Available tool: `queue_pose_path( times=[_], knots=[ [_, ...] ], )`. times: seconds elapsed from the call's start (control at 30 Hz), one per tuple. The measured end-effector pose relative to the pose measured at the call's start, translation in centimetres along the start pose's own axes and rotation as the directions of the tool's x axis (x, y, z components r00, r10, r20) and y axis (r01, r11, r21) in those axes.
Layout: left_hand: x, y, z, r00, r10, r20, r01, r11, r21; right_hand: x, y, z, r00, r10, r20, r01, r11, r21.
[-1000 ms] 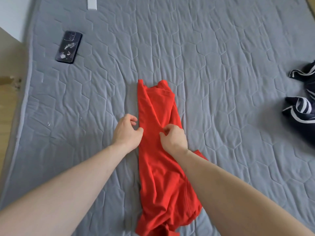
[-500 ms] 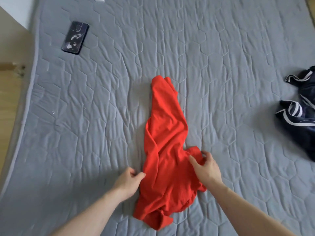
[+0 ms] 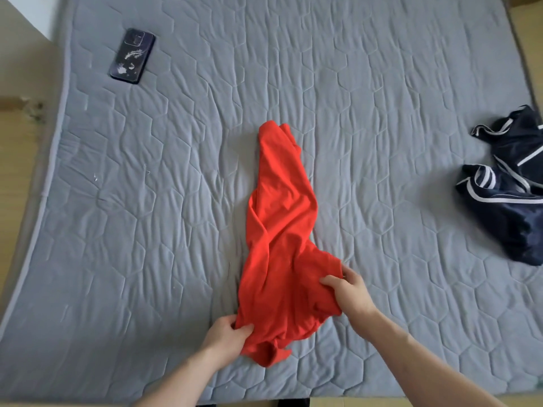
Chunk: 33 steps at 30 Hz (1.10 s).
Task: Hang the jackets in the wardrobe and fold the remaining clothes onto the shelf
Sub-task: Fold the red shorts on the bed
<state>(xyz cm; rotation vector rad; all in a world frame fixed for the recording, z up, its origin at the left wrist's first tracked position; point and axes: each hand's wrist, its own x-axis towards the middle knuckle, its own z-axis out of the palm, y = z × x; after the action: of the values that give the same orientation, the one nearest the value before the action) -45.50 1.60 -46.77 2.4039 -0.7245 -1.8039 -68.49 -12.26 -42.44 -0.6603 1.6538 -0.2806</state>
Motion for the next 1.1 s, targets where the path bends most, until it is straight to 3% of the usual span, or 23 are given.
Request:
queue_pose_path(
  times=[0.07, 0.13, 0.2, 0.3, 0.43, 0.5, 0.57, 0.63, 0.83, 1.0, 1.1],
  knots=[
    [-0.2, 0.0, -0.1, 1.0, 0.011, -0.024, -0.011, 1.0, 0.007, -0.9, -0.4, 1.6, 0.986, 0.095, 0.137, -0.119, 0.977, 0.177],
    [-0.7, -0.2, -0.6, 0.999, 0.015, -0.047, -0.015, 1.0, 0.006, -1.2, -0.2, 3.0, 0.972, 0.152, 0.179, -0.189, 0.96, 0.209],
    [-1.3, -1.1, -1.0, 0.995, 0.023, -0.093, -0.023, 1.0, -0.001, -1.2, 0.8, 4.0, 0.989, 0.132, 0.069, -0.135, 0.99, 0.042],
    [-1.7, -2.4, -1.3, 0.985, -0.002, -0.172, -0.007, 0.999, -0.05, -1.6, 3.3, 4.1, 0.98, -0.07, -0.184, -0.004, 0.926, -0.378],
    [-1.8, -3.2, -0.9, 0.989, -0.064, -0.131, 0.034, 0.975, -0.219, -2.6, 5.6, 4.7, 0.916, -0.259, -0.307, 0.121, 0.907, -0.404],
    [-2.0, -3.3, -0.6, 0.992, -0.086, -0.089, 0.055, 0.949, -0.31, -2.9, 6.3, 5.2, 0.91, -0.323, -0.26, 0.187, 0.879, -0.438],
    [-2.2, -3.4, -0.4, 0.995, -0.07, -0.068, 0.044, 0.944, -0.327, -3.2, 6.4, 5.8, 0.977, -0.185, -0.107, 0.133, 0.919, -0.37],
    [-2.4, -3.4, -0.4, 0.997, -0.026, -0.067, 0.007, 0.966, -0.26, -3.1, 6.3, 6.6, 0.997, -0.081, -0.009, 0.072, 0.925, -0.372],
    [-2.1, -3.8, -1.2, 0.997, 0.077, 0.001, -0.075, 0.979, -0.189, -1.2, 5.4, 8.3, 0.998, -0.044, -0.037, 0.015, 0.821, -0.571],
    [-2.0, -3.8, -2.4, 0.995, 0.098, -0.01, -0.098, 0.992, -0.084, -1.2, 5.6, 6.5, 0.997, 0.076, 0.015, -0.065, 0.921, -0.385],
    [-2.5, -4.3, -2.7, 0.996, 0.084, 0.044, -0.084, 0.996, 0.012, -2.4, 6.8, 4.9, 0.979, 0.194, 0.062, -0.158, 0.915, -0.372]
  ],
)
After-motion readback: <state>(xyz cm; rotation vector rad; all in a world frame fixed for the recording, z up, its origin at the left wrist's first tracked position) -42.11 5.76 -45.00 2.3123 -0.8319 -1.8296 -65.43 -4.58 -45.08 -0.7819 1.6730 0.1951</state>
